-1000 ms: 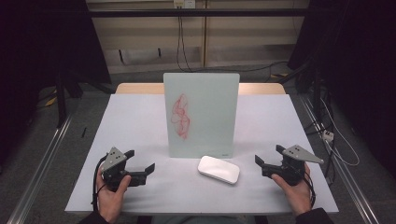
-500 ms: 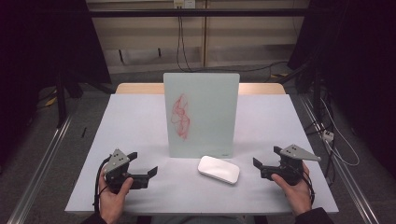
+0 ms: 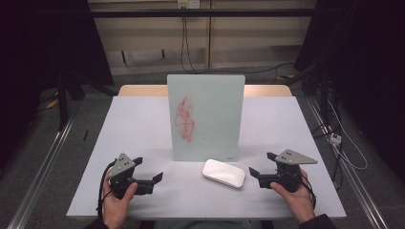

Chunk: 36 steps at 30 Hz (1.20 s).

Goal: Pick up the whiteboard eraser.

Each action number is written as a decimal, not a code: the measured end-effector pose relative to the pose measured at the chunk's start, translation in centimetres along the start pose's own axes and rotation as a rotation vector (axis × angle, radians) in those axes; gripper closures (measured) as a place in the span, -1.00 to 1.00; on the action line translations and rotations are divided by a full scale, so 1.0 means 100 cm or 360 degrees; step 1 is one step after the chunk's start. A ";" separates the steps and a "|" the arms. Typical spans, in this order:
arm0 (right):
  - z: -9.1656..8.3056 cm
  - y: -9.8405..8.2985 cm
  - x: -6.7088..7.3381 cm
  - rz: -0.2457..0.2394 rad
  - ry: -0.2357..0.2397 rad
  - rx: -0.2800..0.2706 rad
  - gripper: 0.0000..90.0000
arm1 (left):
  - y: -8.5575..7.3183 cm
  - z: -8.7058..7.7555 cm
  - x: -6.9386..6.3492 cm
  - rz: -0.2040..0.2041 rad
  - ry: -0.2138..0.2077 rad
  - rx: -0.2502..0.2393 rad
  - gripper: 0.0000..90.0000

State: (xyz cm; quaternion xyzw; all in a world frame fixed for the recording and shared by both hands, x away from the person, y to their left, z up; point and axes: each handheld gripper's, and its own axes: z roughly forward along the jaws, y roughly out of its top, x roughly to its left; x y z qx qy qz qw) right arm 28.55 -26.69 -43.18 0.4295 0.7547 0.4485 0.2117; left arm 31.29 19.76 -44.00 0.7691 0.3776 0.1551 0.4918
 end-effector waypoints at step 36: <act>0.075 0.031 0.050 -0.0382 0.0431 0.0377 -0.45 | 0.000 -0.001 0.002 0.0002 -0.0005 0.0002 -0.91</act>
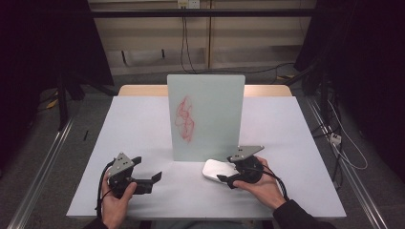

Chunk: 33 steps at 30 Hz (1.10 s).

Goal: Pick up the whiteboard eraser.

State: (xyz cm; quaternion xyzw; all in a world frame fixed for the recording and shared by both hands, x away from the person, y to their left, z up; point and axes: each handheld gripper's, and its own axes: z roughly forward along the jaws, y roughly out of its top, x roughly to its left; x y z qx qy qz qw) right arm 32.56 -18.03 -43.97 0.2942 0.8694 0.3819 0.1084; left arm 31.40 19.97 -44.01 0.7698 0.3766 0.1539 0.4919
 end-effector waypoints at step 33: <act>0.010 0.002 0.004 -0.0196 0.0027 0.0185 -0.31 | -0.001 0.001 0.001 0.0000 -0.0005 0.0008 -0.91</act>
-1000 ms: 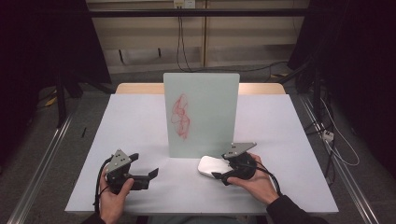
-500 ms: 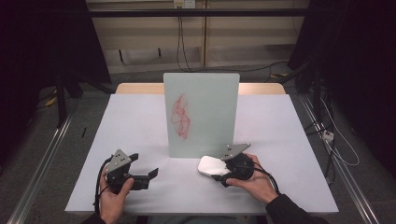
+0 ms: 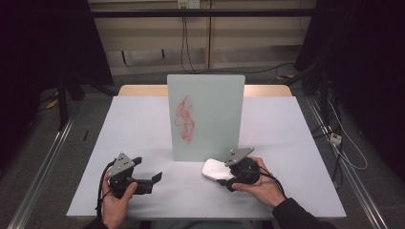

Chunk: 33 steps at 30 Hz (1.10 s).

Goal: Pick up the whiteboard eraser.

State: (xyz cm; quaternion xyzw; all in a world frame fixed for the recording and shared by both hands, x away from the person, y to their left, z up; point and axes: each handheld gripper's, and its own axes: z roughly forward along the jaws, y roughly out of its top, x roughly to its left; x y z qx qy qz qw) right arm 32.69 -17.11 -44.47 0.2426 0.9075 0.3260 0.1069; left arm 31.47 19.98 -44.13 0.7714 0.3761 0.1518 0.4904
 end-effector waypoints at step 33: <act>-0.017 0.008 -0.001 0.0056 0.0008 -0.0163 -0.31 | -0.004 -0.003 0.004 -0.0029 0.0026 0.0021 -0.90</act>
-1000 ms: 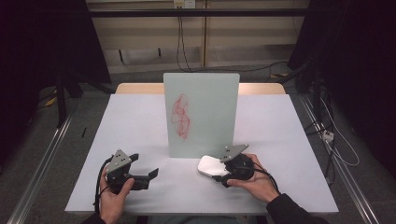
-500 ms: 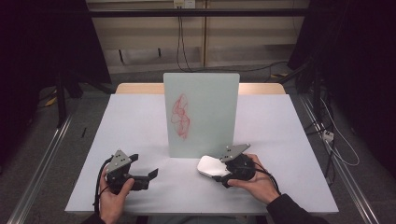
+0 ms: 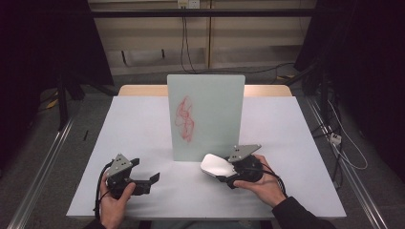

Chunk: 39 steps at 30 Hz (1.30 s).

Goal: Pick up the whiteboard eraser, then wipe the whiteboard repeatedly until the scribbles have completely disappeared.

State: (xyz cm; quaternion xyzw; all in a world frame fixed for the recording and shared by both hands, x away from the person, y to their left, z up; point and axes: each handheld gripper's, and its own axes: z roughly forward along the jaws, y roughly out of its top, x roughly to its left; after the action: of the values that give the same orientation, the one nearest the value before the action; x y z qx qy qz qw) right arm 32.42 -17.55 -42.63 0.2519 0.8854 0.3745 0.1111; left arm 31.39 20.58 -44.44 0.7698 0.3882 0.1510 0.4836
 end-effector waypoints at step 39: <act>-0.026 0.022 0.000 -0.0057 -0.0198 -0.0298 -0.31 | 0.001 0.000 -0.003 0.0014 -0.0009 0.0001 -0.90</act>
State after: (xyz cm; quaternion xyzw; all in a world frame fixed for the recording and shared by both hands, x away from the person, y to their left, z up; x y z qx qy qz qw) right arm 32.19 -17.82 -39.22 0.2474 0.8423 0.4373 0.1955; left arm 31.25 20.37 -44.32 0.7720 0.3835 0.1510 0.4839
